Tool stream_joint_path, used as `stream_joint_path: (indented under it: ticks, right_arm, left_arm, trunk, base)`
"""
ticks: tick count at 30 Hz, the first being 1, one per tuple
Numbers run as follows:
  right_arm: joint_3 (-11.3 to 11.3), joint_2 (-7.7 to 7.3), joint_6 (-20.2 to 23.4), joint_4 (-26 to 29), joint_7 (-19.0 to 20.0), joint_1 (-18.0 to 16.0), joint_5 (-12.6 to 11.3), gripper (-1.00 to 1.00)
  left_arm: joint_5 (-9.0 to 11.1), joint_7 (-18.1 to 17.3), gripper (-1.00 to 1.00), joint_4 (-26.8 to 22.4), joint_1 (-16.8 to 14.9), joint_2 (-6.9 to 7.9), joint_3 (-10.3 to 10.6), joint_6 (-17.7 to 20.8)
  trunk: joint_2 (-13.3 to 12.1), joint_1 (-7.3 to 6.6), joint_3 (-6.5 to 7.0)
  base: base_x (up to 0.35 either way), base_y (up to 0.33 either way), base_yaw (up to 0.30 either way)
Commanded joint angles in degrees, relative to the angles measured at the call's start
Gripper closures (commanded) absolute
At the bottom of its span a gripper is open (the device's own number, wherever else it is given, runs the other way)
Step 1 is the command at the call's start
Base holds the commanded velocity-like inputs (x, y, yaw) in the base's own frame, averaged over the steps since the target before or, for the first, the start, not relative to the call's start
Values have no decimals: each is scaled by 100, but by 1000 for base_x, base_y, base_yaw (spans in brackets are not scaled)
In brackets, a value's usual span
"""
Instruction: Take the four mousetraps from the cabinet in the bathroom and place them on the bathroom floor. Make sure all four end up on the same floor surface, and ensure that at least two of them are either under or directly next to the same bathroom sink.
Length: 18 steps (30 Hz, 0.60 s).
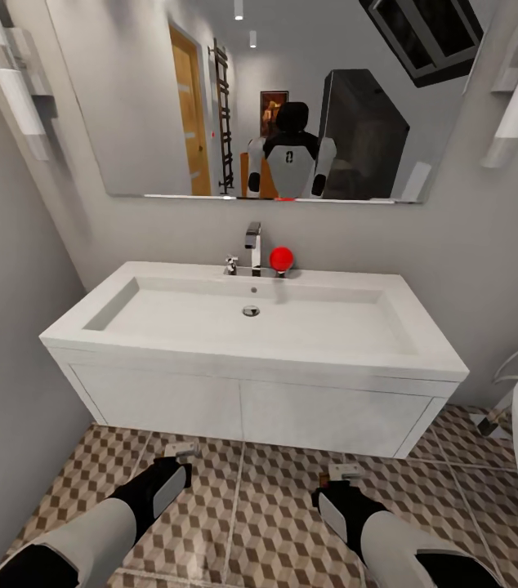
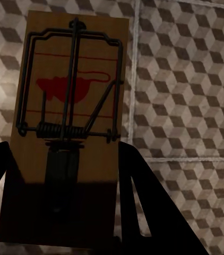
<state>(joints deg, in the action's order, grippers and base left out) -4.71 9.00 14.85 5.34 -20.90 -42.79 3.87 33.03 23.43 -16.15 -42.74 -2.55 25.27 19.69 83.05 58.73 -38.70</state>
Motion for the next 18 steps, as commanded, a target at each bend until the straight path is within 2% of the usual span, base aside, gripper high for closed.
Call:
stream_joint_path:
  ticks: [1, 7, 18]
  right_arm:
    - [-47, 5, 27, 11, -11, -1, 24, 100]
    - [-39, 6, 27, 11, -5, -1, 26, 100]
    - [-39, 9, 27, 11, -2, 1, 28, 100]
  left_arm:
    - [45, 39, 100, -11, 0, 2, 48, 26]
    - [45, 39, 100, -19, 2, -6, 48, 26]
    - [45, 31, 100, -3, 11, -48, 48, 18]
  trunk:
    - [3, 0, -5]
    - [3, 0, -5]
    - [444, 241, -202]
  base:
    - [0, 0, 0]
    - [0, 0, 0]
    - [0, 0, 0]
